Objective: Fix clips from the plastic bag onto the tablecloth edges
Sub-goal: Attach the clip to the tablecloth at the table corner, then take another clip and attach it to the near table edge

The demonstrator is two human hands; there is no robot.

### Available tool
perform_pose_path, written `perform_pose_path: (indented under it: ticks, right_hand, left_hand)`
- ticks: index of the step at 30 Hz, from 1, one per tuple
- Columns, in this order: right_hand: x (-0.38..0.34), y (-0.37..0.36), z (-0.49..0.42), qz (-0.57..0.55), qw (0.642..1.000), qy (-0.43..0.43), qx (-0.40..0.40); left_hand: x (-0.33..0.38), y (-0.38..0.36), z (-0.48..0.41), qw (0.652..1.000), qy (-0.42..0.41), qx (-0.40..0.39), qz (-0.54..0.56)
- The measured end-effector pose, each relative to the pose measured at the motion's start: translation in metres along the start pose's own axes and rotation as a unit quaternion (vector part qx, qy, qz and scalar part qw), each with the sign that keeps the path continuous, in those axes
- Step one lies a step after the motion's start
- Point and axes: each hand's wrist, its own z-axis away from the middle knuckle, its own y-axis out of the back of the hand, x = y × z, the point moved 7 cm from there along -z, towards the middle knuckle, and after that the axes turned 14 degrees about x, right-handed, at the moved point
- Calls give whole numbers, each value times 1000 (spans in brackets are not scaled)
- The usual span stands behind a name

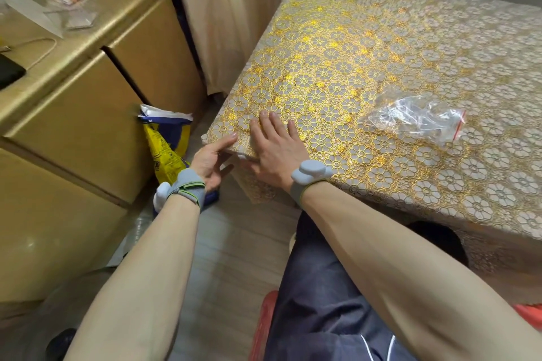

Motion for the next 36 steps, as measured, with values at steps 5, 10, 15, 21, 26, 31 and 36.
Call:
perform_pose_path:
  ticks: [5, 10, 15, 21, 26, 31, 36]
  right_hand:
    - [1, 3, 2, -3, 1000, -8, -7]
    - [9, 8, 10, -17, 999, 9, -29]
    - [29, 24, 26, -48, 998, 44, -23]
    - [73, 73, 47, -107, 994, -4, -9]
    - [149, 120, 80, -155, 981, -112, 28]
    - [230, 161, 129, -214, 934, -238, 162]
    - [297, 171, 175, -187, 887, -352, 232]
  left_hand:
    - [1, 2, 7, 998, -10, 35, -45]
    - [19, 19, 12, 967, -46, 143, -205]
    - [63, 0, 42, 847, -227, 260, -404]
    - [74, -103, 81, 675, -407, 142, -599]
    - [46, -199, 111, 627, -486, -2, -609]
    - [15, -261, 126, 609, -518, -56, -598]
    - [0, -309, 140, 611, -547, -81, -567]
